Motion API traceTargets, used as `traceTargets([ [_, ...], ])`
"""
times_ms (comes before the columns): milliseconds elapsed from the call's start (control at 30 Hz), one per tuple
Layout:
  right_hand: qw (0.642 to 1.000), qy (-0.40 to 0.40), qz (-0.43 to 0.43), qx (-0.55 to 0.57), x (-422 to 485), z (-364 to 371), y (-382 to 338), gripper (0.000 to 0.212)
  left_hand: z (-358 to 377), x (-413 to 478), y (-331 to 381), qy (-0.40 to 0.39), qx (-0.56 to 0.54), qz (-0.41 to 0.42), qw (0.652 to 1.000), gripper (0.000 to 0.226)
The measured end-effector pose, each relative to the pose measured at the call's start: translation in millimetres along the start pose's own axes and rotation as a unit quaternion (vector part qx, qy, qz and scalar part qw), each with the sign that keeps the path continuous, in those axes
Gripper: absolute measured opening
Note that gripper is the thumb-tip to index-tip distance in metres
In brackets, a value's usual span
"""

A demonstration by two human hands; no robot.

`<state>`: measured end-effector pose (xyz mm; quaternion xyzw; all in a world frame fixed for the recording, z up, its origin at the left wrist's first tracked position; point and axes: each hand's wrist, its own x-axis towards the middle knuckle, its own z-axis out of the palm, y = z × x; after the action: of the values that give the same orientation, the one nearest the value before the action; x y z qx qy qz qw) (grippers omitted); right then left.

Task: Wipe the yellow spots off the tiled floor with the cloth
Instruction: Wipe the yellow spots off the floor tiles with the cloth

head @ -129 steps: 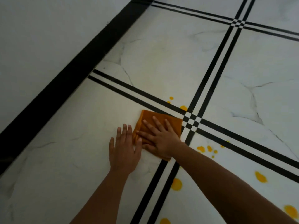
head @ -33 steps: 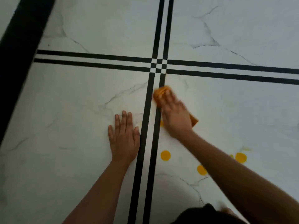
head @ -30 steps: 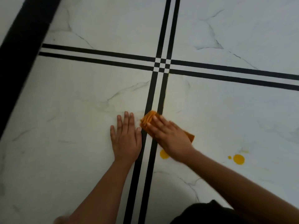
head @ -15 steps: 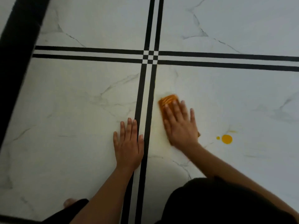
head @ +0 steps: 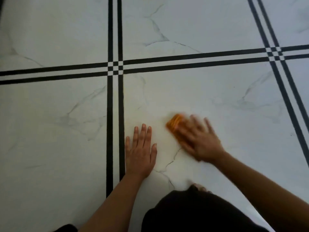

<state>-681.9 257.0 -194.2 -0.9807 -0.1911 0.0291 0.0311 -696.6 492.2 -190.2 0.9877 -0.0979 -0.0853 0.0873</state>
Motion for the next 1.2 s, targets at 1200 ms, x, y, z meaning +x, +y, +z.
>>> traceTargets([
  [1200, 0.999, -0.034, -0.007, 0.034, 44.8, -7.1, 34.9, 0.051, -13.5, 94.1, 6.5, -0.009, 0.007, -0.023, 1.000, 0.064],
])
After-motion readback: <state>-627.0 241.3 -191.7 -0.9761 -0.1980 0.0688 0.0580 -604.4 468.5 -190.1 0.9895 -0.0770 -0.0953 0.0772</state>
